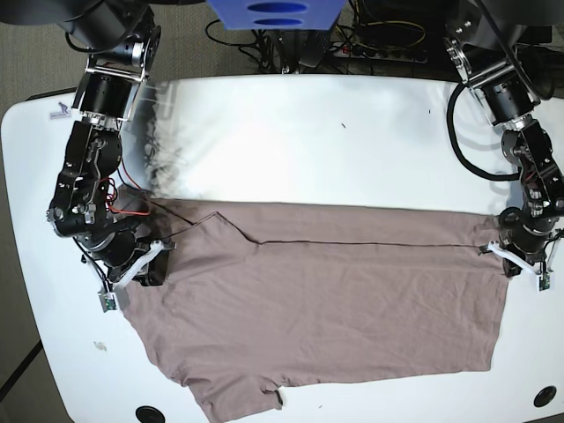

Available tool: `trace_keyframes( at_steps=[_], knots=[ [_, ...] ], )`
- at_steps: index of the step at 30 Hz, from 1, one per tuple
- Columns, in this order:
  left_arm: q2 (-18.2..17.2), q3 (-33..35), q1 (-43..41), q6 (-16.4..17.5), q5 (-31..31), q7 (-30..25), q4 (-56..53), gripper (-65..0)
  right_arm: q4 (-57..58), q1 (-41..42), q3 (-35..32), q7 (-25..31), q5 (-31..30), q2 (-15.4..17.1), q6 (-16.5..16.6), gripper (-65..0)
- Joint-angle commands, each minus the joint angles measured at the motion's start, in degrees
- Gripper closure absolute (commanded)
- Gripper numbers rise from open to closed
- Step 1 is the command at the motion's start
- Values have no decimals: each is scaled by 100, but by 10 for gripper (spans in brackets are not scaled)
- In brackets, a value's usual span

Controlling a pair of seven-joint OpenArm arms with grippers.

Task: Fold the T-shirt properly
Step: 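Lower the held shoulder edges onto the shirt with both grippers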

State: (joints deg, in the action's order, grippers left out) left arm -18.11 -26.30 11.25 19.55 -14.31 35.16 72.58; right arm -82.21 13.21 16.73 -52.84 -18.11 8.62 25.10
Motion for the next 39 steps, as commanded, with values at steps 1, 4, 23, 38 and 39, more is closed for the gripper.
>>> trace_keyframes(
  at_steps=[1,4,23,38,39],
  knots=[
    [-118,8,54,-1,-43,-83,135,-47,-94,145,40,212,-83,66,5,-114],
    [-105,-70,-185,0,30,-143,292,-159,-15,144,19,439,-150,84,50,-255],
    [-144,-348,-1193,1,-33,-446,1943,-454,-1242,-852,45,341,-129,366,24,-404],
    [-77,-321,-2238,5,-122,-702,1971,-370,-1680,-1841,62,304,-126,92,-93,-406],
    [-66,-325,-2249,6,-124,-680,1948,-371,-1652,-1846,60,302,-120,82,-90,-407]
  ],
)
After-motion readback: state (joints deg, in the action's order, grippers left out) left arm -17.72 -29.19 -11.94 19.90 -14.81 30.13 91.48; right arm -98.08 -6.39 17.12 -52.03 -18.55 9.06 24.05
